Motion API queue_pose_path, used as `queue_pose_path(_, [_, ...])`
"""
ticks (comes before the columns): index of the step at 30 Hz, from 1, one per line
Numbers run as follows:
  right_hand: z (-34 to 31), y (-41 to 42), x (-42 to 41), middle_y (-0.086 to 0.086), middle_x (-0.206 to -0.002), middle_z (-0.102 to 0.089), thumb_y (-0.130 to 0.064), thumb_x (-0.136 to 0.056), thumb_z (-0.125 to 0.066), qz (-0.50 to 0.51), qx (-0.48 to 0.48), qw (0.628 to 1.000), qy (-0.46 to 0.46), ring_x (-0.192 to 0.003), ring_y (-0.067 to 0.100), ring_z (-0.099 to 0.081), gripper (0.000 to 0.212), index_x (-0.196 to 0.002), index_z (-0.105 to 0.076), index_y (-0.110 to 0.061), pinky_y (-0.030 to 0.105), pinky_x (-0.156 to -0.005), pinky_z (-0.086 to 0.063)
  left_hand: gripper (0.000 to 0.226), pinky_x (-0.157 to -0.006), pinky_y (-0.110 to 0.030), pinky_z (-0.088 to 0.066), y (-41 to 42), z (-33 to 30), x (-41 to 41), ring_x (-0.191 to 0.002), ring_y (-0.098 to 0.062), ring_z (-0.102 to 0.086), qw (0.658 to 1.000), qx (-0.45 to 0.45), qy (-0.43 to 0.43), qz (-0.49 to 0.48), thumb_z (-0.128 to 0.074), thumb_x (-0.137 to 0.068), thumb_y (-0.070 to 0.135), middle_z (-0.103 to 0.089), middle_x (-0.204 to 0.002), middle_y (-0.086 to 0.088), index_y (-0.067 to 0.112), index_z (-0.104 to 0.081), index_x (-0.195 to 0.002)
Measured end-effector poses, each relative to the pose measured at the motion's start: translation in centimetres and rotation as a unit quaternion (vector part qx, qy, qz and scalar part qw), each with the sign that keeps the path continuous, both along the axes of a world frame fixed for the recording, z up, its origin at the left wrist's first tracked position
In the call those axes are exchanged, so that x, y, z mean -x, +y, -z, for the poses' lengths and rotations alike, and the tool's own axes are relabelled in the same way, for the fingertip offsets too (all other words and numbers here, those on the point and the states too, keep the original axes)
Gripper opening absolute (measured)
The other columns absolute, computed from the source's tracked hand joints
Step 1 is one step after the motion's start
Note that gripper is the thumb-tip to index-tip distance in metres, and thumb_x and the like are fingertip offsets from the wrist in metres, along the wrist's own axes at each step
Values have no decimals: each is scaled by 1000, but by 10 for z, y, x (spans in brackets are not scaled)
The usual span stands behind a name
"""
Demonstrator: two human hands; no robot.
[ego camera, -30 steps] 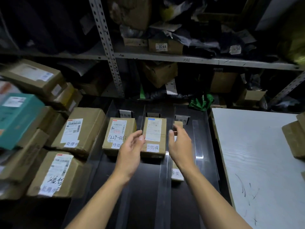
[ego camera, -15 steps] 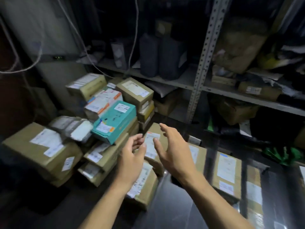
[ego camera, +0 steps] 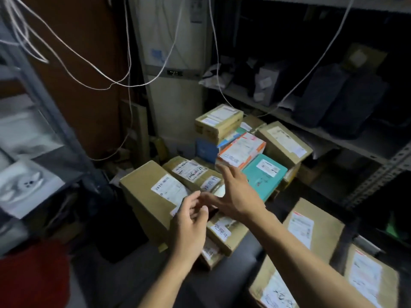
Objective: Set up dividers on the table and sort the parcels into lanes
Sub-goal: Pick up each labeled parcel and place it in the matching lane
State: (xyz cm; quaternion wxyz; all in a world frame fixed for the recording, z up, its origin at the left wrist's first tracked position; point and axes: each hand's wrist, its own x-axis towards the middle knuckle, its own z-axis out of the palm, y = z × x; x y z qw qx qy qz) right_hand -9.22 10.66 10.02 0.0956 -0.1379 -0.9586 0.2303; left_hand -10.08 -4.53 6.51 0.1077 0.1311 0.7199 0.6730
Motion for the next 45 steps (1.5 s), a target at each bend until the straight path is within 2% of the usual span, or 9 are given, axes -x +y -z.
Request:
queue_pose_path(6, [23, 10, 64, 11, -154, -30, -58, -75, -72, 14, -66, 985, -161, -140, 35, -30, 96, -151, -22, -30, 50, -108, -36, 33, -78, -9, -47, -5, 23, 41, -101, 4, -60, 998, 16, -49, -23, -54, -94, 5, -63, -115, 3, 24, -55, -122])
queue_pose_path(9, [33, 15, 71, 11, -151, -40, -62, -73, -71, 20, -57, 975, -213, -136, 35, -39, 97, -150, -23, -28, 48, -102, -42, 30, -88, -24, -52, 0, 31, 54, -101, 4, -61, 998, 27, -51, -23, -55, -94, 8, -64, -114, 7, 28, -57, -117])
queue_pose_path(13, [33, 15, 67, 9, -141, -50, -68, -73, -67, 30, -55, 987, -149, -127, 32, -47, 91, -145, -31, -27, 45, -94, -48, 29, -92, -34, -55, 4, 36, 63, -99, 6, -62, 997, 29, -67, -21, -56, -95, 12, -63, -110, 15, 36, -56, -111])
queue_pose_path(18, [10, 25, 26, 5, -141, -51, -63, -73, -65, 55, 17, 997, -50, -125, 28, -49, 87, -146, -27, -35, 42, -95, -49, 25, -83, -17, -44, 19, 30, 60, -101, 6, -58, 996, 33, -66, -40, -59, -94, 30, -61, -127, 2, 32, -51, -118])
queue_pose_path(23, [-8, 32, -50, 0, -147, -46, -71, -69, -59, 95, 47, 994, 27, -131, 20, -45, 94, -149, -28, -32, 35, -102, -41, 100, -107, -41, -39, 60, 9, 34, -127, -9, -45, 984, -12, -175, 26, -61, -61, 86, -43, -140, 16, 40, -32, -145])
queue_pose_path(27, [-6, 45, -130, -5, -144, -42, -71, -70, -58, 150, 40, 988, 23, -128, 15, -43, 98, -152, -22, -31, 31, -102, -42, 87, -98, -47, -51, 104, 2, -14, -109, -14, -65, 980, -52, -177, 77, -78, -54, 67, -67, -122, 4, 27, -50, -125])
queue_pose_path(36, [7, 98, -344, -3, -141, -38, -68, -67, -50, 379, -2, 924, -46, -123, 21, -45, 97, -150, -13, -33, 38, -93, -49, 74, -79, -38, -59, 206, 12, -226, -99, -18, -71, 912, -36, -193, 359, -79, -69, 18, -75, -106, 2, 29, -43, -133])
queue_pose_path(40, [23, 114, -437, 0, -144, -34, -58, -75, -57, 474, 29, 878, -54, -126, 24, -40, 91, -150, -12, -32, 39, -96, -46, 63, -87, -41, -57, 240, 20, -321, -103, -18, -70, 871, -3, -209, 444, -71, -85, 2, -73, -112, -1, 23, -43, -137])
queue_pose_path(45, [49, 133, -543, 2, -144, -35, -61, -76, -60, 567, 54, 819, -71, -127, 26, -35, 93, -151, -15, -30, 40, -93, -42, 67, -106, -39, -44, 266, 24, -411, -122, -16, -57, 834, 61, -198, 511, -63, -93, 13, -49, -142, -3, 20, -28, -149])
